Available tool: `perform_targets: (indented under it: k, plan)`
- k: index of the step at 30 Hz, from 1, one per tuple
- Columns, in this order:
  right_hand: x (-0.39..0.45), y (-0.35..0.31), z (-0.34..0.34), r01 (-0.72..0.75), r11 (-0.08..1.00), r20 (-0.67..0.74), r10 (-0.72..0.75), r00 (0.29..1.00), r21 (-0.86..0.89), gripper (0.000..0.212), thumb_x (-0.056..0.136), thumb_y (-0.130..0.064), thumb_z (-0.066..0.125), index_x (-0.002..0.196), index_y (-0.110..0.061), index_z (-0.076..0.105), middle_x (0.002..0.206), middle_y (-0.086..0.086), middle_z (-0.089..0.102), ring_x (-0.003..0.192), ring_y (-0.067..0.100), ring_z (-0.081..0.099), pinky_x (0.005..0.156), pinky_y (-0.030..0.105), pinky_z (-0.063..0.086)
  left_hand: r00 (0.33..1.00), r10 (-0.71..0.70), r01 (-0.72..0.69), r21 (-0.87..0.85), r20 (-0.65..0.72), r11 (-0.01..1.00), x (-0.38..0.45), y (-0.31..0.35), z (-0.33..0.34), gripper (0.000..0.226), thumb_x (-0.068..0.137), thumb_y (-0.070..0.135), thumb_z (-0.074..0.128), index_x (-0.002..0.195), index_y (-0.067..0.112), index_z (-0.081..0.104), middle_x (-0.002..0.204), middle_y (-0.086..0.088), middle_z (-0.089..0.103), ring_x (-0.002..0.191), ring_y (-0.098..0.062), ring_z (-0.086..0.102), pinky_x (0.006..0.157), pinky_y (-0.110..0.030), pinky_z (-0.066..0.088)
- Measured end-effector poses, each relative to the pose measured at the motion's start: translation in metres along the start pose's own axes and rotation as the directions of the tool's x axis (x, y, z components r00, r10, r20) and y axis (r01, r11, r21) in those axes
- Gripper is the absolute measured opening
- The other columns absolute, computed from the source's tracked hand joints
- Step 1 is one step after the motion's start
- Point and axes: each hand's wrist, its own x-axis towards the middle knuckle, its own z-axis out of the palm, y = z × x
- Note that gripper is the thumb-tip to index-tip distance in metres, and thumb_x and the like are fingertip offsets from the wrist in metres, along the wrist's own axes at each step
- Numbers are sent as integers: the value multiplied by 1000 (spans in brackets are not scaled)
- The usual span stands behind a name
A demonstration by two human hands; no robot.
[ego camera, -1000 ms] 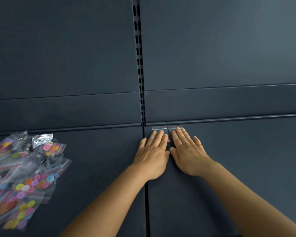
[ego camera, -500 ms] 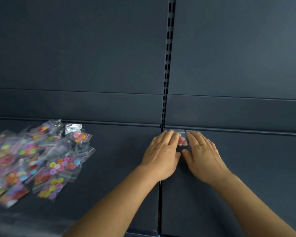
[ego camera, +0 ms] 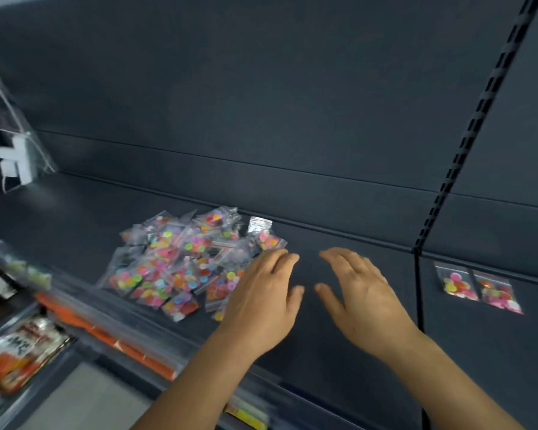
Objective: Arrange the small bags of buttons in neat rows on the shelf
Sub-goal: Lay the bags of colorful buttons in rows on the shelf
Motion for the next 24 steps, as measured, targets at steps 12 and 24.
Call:
perform_targets:
  k: [12,24]
  plan:
    - [61,-101,91,-73,996,75,76,994,-44,46,95,-37,43,140,-27,38,149,-4,31,135,20,30,112,34,23,987,-83,72,79,138,994,-22,-166,-28,59,96,40,43,147,23,21,150,3,27,139,-16,21,115,-33,20]
    - [68,-125,116,-191,981,28,190,981,30,44,90,-2,51,129,-22,54,137,-6,50,125,19,48,98,27,44,989,-26,39,-91,144,995,-25,-203,-28,61,88,27,62,141,31,33,131,7,48,125,-17,40,109,-36,26]
